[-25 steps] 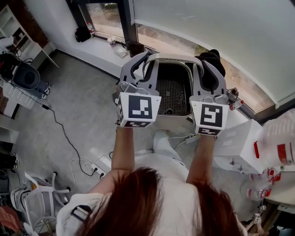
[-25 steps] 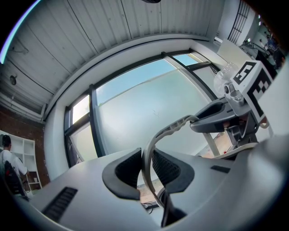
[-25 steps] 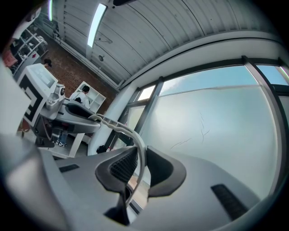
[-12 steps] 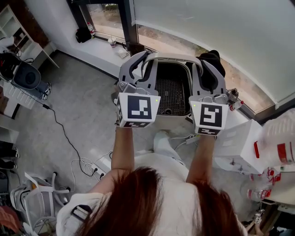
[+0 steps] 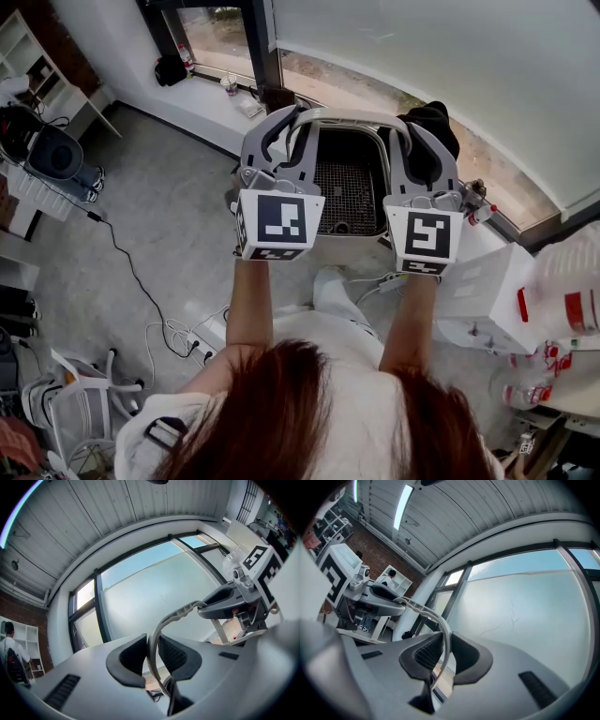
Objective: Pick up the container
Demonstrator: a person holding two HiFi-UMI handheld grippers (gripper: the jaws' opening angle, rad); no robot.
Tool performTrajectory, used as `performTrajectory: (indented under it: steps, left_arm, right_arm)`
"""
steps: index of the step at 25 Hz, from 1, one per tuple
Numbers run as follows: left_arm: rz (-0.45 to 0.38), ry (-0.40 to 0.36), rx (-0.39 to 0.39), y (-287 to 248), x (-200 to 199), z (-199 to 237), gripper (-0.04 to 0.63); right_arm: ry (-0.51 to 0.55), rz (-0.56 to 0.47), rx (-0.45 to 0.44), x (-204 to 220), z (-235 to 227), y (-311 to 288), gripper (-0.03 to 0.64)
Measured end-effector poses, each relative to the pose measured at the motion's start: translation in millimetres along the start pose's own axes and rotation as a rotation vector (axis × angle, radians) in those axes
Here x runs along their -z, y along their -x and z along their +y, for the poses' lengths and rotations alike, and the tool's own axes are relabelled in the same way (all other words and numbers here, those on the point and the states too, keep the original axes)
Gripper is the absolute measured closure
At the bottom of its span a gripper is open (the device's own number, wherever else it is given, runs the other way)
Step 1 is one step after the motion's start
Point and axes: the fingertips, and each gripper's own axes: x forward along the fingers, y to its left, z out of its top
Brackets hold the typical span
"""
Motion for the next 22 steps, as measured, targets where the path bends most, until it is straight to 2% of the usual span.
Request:
performTrajectory:
  steps: [22]
  left_arm:
    - [-0.017, -0.01, 0.02, -5.3, -7.5, -10.7, 0.512]
  right_arm:
    - [-0.006, -0.01, 0.022, 4.3, -11.5, 5.2, 0.548]
